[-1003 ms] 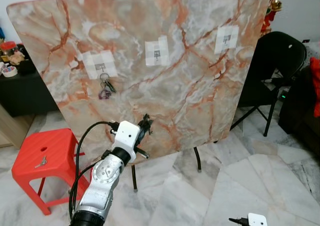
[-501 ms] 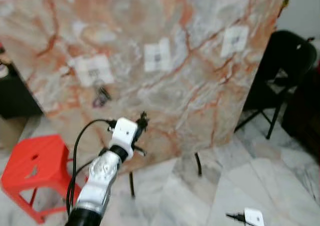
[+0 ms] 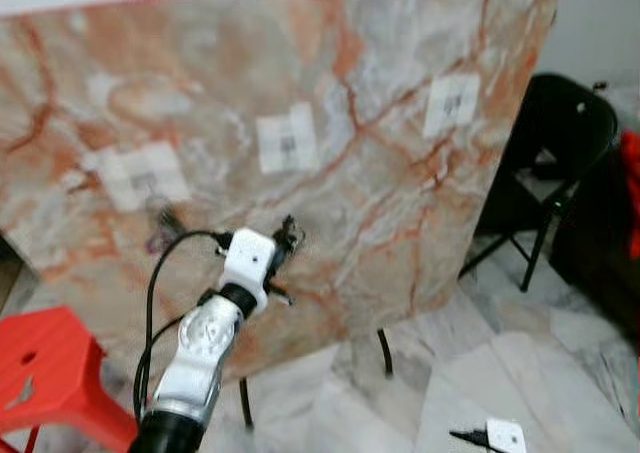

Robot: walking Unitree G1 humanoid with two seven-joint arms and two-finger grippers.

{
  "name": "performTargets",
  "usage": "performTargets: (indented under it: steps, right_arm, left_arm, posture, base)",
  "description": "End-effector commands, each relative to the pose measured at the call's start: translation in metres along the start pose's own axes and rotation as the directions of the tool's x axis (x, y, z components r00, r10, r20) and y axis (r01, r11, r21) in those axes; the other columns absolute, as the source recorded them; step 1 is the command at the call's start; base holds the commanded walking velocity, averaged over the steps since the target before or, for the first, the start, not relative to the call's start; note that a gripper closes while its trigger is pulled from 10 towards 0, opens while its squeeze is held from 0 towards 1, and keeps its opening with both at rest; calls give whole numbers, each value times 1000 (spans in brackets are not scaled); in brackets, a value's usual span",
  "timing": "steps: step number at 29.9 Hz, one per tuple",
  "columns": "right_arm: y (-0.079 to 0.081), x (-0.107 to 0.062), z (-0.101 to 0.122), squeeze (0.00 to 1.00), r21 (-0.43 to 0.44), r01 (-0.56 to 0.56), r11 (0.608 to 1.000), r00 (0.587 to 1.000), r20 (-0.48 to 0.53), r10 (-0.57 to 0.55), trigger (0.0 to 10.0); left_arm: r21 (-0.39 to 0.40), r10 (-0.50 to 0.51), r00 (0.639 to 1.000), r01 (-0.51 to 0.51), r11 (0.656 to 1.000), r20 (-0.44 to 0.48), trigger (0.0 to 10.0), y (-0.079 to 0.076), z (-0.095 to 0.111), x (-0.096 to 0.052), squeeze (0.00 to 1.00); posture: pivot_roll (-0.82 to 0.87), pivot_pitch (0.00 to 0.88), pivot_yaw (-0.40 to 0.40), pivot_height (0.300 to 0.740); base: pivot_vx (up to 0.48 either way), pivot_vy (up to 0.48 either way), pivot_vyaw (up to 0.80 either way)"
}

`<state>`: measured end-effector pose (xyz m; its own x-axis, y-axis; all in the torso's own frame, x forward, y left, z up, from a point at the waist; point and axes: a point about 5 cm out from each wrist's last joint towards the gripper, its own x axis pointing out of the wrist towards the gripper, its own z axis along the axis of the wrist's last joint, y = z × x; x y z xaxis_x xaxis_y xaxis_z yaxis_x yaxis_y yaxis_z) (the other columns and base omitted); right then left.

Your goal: Hang keys on a hook

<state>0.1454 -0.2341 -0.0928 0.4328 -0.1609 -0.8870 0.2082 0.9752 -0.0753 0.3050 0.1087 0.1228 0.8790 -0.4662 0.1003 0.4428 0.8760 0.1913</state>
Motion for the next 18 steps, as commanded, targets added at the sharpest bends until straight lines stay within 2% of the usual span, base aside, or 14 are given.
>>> performTargets:
  steps: [1, 9, 18]
  right_arm:
    - [5, 0, 1, 0, 8, -8, 1000, 1000, 1, 8, 10000]
    - [5, 1, 1, 0, 6, -7, 1000, 1000, 3, 7, 10000]
    - [5, 1, 1, 0, 21, 2, 1000, 1000, 6, -2, 10000]
  left_arm:
    - [3, 7, 1000, -7, 1000, -2, 10000, 7, 1, -2, 0]
    - [-15, -7, 1000, 7, 1000, -7, 10000, 5, 1, -2, 0]
    - [-16, -27, 1000, 27, 999, -12, 10000, 3, 1, -2, 0]
  posture:
    - [17, 0, -6, 740]
    - [21, 0, -4, 740]
    - [19, 0, 1, 740]
  base:
    - [0, 0, 0]
    - [0, 0, 0]
    - [0, 390, 0]
